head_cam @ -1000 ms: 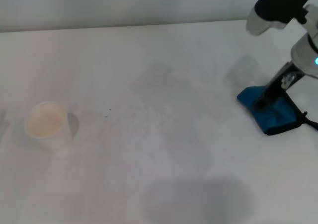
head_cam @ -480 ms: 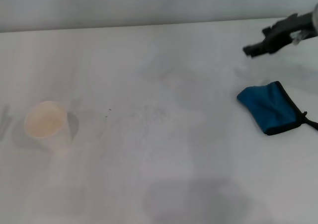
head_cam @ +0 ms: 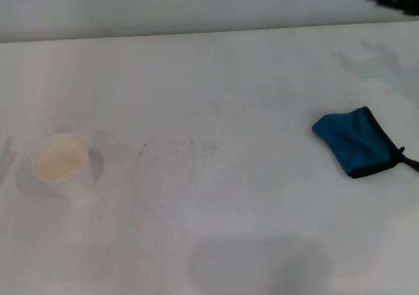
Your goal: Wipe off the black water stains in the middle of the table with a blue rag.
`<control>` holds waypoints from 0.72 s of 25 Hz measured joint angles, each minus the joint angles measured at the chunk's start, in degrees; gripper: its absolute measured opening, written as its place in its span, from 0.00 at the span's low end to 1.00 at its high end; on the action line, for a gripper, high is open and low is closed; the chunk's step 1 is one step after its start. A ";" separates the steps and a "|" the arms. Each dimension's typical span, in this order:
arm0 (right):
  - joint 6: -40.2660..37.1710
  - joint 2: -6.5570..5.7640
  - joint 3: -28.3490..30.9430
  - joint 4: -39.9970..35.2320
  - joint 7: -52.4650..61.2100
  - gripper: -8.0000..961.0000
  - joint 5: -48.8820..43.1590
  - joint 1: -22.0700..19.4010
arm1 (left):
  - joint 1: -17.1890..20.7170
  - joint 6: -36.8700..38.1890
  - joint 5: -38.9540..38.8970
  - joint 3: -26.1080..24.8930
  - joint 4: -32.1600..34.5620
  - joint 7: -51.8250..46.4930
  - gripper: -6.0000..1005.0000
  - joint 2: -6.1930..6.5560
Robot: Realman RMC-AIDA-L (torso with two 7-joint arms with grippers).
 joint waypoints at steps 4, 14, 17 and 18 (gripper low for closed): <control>2.73 -0.63 8.52 11.33 -13.15 0.82 13.12 -1.68 | 0.00 -0.01 0.00 0.00 -0.02 0.00 0.88 0.00; 13.95 -0.11 15.87 34.23 -57.10 0.82 37.26 -5.22 | -0.16 -0.01 -0.99 0.00 -0.34 0.00 0.88 -0.02; 16.08 -0.09 16.12 39.00 -67.41 0.82 40.02 -5.53 | -0.17 -0.01 -1.69 0.00 -0.63 0.00 0.88 -0.09; 16.14 -0.09 15.98 39.40 -68.74 0.82 40.06 -5.70 | -0.17 -0.01 -1.87 0.00 -0.64 0.00 0.88 -0.10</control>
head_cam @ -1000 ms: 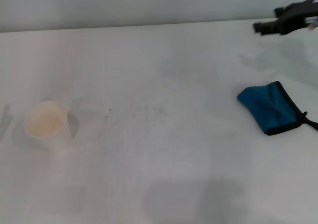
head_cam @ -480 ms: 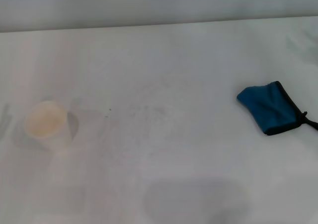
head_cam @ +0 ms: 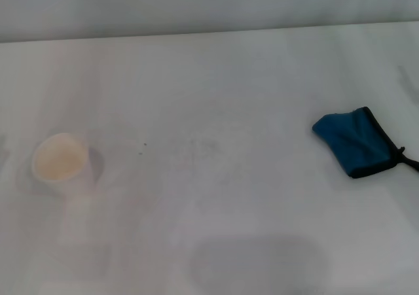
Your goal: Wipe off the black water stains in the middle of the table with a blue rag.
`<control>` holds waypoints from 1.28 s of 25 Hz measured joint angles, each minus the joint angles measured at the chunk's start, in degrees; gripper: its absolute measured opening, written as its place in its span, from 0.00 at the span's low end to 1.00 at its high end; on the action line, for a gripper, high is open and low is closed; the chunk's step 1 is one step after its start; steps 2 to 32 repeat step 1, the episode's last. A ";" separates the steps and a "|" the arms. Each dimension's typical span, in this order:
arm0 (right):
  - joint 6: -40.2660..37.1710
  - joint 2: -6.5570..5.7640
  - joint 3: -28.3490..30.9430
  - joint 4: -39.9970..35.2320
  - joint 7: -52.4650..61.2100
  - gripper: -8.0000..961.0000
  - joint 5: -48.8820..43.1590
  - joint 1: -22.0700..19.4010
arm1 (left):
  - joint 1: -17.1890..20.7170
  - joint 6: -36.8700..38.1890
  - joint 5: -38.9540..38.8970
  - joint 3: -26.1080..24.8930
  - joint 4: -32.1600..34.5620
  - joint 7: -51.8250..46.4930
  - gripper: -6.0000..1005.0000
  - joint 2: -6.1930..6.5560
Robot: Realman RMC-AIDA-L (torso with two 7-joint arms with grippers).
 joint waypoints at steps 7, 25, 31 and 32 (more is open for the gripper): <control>-0.06 -0.01 -0.16 0.24 -0.92 0.82 -0.06 -0.22 | -0.02 -0.02 -0.32 0.00 -0.01 0.00 0.88 0.01; -0.06 -0.01 -0.16 0.24 -0.92 0.82 -0.06 -0.22 | -0.02 -0.02 -0.32 0.00 -0.01 0.00 0.88 0.01; -0.06 -0.01 -0.16 0.24 -0.92 0.82 -0.06 -0.22 | -0.02 -0.02 -0.32 0.00 -0.01 0.00 0.88 0.01; -0.06 -0.01 -0.16 0.24 -0.92 0.82 -0.06 -0.22 | -0.02 -0.02 -0.32 0.00 -0.01 0.00 0.88 0.01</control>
